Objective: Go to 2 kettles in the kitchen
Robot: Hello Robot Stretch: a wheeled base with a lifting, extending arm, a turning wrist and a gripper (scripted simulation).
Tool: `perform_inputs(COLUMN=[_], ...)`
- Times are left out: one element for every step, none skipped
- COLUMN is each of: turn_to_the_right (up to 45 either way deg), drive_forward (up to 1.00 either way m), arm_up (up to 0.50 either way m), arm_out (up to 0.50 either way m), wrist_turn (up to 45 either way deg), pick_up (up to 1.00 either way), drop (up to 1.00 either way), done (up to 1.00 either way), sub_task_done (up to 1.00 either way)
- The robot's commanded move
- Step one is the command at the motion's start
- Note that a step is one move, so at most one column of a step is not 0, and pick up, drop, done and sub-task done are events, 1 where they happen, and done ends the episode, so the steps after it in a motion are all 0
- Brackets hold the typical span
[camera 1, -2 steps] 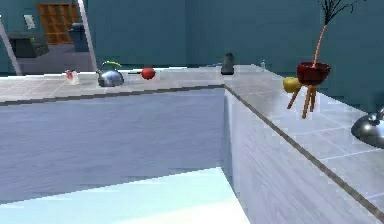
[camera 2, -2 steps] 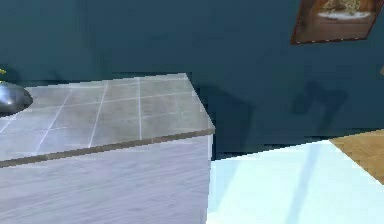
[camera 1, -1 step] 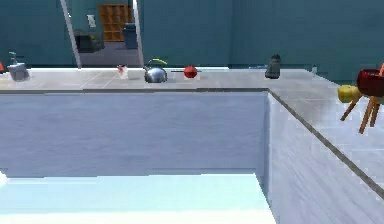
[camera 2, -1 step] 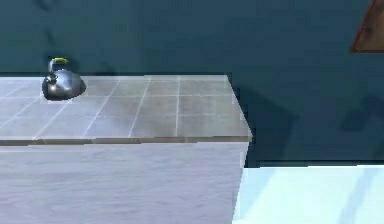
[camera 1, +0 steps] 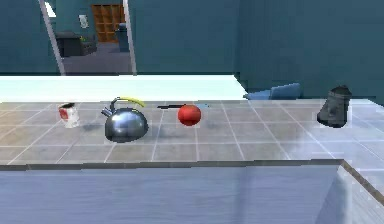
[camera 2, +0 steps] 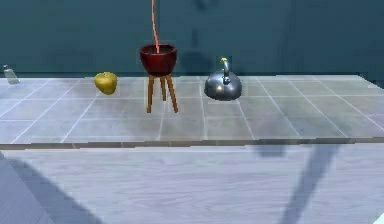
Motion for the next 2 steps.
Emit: perform_inputs(turn_to_the_right=[-18.0,0.0], drive_forward=[0.00,0.00], arm_up=[0.00,0.00], arm_out=[0.00,0.00], wrist_turn=[0.0,0.0], pick_up=[0.00,0.00], drop=[0.00,0.00], done=[0.00,1.00], sub_task_done=[0.00,0.00])
